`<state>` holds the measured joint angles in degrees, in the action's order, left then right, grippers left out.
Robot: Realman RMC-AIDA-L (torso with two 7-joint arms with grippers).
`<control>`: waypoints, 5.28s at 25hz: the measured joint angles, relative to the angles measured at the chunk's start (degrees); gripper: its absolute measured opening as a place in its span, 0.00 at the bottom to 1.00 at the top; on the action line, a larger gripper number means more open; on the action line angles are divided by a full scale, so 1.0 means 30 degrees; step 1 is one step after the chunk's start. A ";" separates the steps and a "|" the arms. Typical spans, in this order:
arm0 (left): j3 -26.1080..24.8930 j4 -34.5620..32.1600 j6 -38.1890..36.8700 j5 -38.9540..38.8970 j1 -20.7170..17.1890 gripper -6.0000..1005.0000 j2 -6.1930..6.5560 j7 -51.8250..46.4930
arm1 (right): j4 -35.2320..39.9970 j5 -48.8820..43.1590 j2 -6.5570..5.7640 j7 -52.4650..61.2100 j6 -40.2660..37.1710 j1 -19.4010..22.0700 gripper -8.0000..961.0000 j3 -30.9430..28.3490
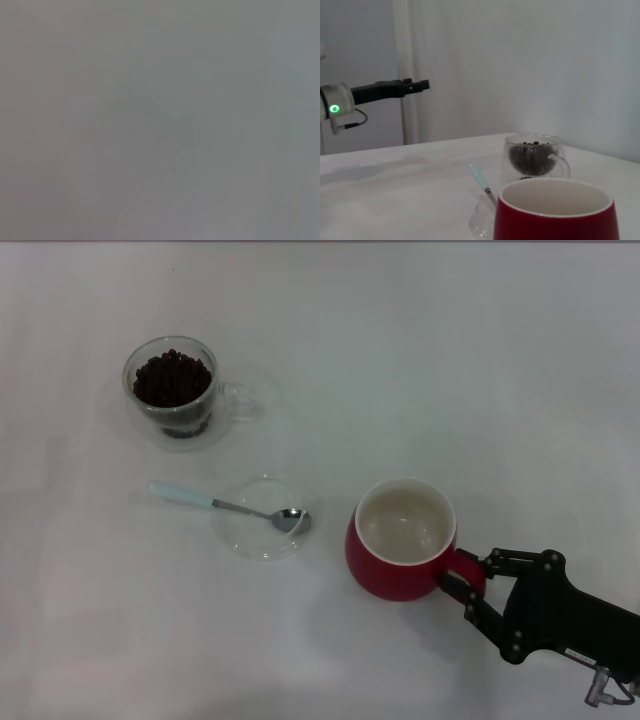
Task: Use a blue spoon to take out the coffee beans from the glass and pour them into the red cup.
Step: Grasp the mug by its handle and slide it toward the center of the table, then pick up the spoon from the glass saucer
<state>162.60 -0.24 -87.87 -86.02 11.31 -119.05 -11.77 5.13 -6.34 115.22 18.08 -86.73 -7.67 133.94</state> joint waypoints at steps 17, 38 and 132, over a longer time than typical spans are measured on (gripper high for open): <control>0.0049 -0.0021 -0.0342 0.0055 -0.0430 0.86 -0.0006 0.0001 | -0.0591 0.0288 -0.0119 0.0073 -0.0928 -0.0107 0.50 -0.0516; 0.0060 -0.2258 -0.3205 0.7406 -0.1435 0.86 -0.0056 -1.4376 | -0.4114 0.3904 -0.1094 0.0298 -0.9202 -0.1394 0.91 -0.0526; -0.0148 -0.1262 0.3111 1.4333 0.1671 0.13 0.0064 -2.4684 | -0.4623 0.4720 -0.0872 -0.0374 -0.7729 -0.2920 0.91 -0.0493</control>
<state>162.15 -4.03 -78.54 -43.02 16.33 -118.85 -85.83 -8.74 7.82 112.60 16.96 -109.92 -16.43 132.46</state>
